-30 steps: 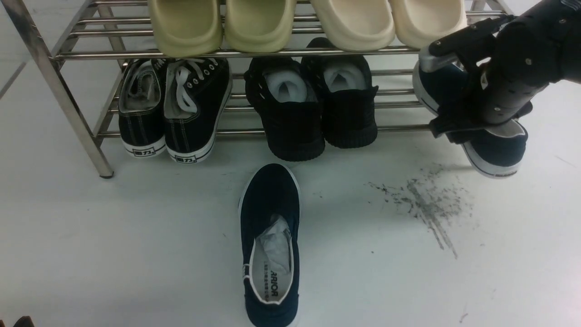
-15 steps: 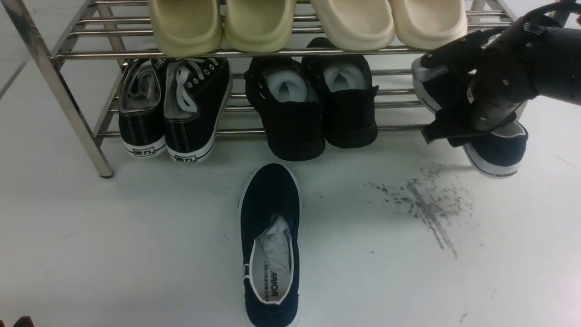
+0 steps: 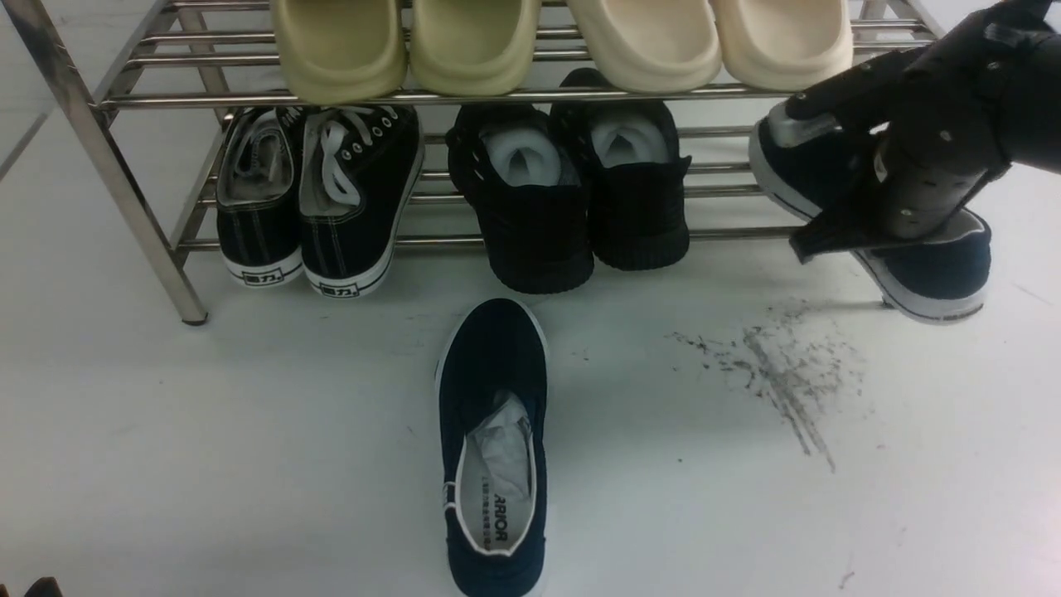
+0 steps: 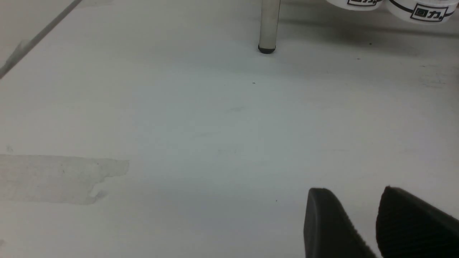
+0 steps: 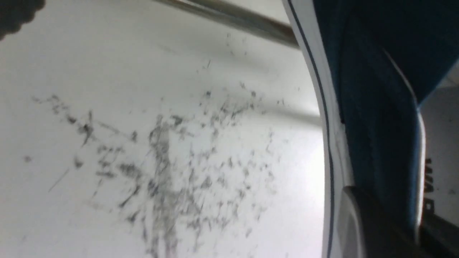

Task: Take the shoes off the shelf with your hand on the white table.

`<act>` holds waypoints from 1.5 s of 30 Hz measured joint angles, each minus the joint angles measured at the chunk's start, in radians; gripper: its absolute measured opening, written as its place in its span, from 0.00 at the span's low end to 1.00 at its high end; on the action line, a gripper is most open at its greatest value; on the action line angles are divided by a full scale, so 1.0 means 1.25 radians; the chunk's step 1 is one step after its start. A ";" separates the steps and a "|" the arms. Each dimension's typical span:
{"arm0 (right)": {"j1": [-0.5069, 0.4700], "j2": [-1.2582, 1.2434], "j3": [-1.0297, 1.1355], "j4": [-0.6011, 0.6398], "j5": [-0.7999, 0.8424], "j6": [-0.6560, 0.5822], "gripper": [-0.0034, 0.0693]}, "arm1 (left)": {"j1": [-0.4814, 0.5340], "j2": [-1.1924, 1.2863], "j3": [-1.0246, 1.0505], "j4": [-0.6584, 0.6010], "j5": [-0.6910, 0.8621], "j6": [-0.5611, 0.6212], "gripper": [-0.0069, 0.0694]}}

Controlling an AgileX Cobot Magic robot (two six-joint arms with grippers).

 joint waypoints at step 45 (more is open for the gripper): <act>0.441 -0.041 0.017 0.066 0.179 0.599 0.08 | 0.000 0.000 0.000 0.035 0.002 0.000 0.41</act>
